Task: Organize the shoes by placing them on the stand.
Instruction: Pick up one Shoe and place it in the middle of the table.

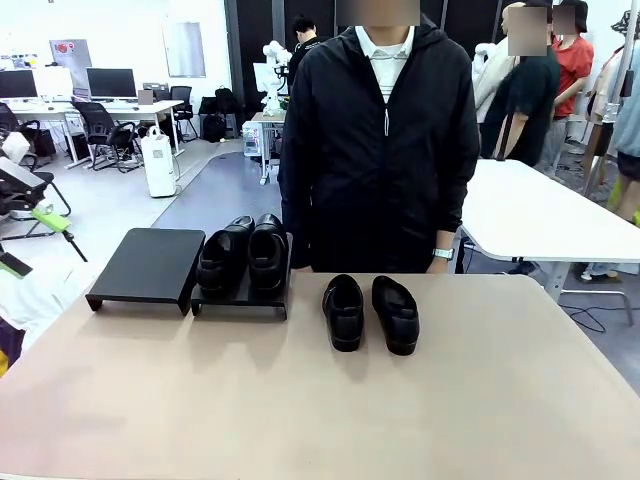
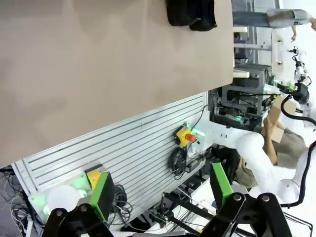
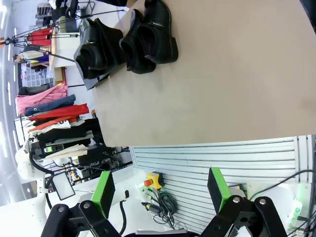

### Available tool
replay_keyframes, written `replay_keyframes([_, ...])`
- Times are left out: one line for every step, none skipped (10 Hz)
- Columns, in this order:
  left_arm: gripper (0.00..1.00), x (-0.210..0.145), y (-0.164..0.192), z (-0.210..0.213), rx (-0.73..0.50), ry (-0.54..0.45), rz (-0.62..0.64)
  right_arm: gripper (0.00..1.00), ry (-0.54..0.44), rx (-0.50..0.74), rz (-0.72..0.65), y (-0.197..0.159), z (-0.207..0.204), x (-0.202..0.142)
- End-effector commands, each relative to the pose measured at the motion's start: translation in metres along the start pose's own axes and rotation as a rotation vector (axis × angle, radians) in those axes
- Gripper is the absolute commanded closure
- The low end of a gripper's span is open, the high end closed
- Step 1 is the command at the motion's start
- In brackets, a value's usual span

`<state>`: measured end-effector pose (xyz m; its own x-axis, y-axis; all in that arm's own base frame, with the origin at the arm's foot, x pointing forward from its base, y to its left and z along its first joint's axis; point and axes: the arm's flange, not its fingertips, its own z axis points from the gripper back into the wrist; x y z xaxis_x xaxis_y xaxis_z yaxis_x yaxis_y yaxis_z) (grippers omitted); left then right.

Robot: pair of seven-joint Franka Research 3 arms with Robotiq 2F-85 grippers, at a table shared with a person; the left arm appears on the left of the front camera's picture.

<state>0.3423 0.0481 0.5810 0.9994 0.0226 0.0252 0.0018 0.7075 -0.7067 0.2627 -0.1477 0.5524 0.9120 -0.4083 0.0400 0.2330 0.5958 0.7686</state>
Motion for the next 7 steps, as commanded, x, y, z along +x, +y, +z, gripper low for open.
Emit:
replay_keyframes([0.00, -0.0019, 0.0019, 0.0059, 0.000, 0.002, 0.010, 0.00, -0.004, 0.026, 0.021, 0.0016, 0.0008, 0.0008])
replay_keyframes([0.00, -0.0019, 0.0019, 0.0059, 0.000, 0.002, 0.010, 0.00, -0.004, 0.026, 0.021, 0.0016, 0.0008, 0.0008])
replay_keyframes([0.00, -0.0019, 0.0019, 0.0059, 0.000, 0.002, 0.010, 0.00, -0.004, 0.026, 0.021, 0.0016, 0.0008, 0.0008])
replay_keyframes([0.00, -0.0019, 0.0019, 0.0059, 0.000, 0.002, 0.010, 0.00, -0.004, 0.026, 0.021, 0.0016, 0.0008, 0.0008])
replay_keyframes([0.00, -0.0019, 0.0019, 0.0059, 0.000, 0.002, 0.010, 0.00, -0.004, 0.026, 0.021, 0.0016, 0.0008, 0.0008])
replay_keyframes([0.00, -0.0019, 0.0019, 0.0059, 0.000, 0.002, 0.010, 0.00, -0.004, 0.026, 0.021, 0.0016, 0.0008, 0.0008])
replay_keyframes([0.00, -0.0019, 0.0019, 0.0059, 0.000, 0.002, 0.010, 0.00, 0.000, 0.000, 0.000, 0.0000, 0.0000, 0.0000])
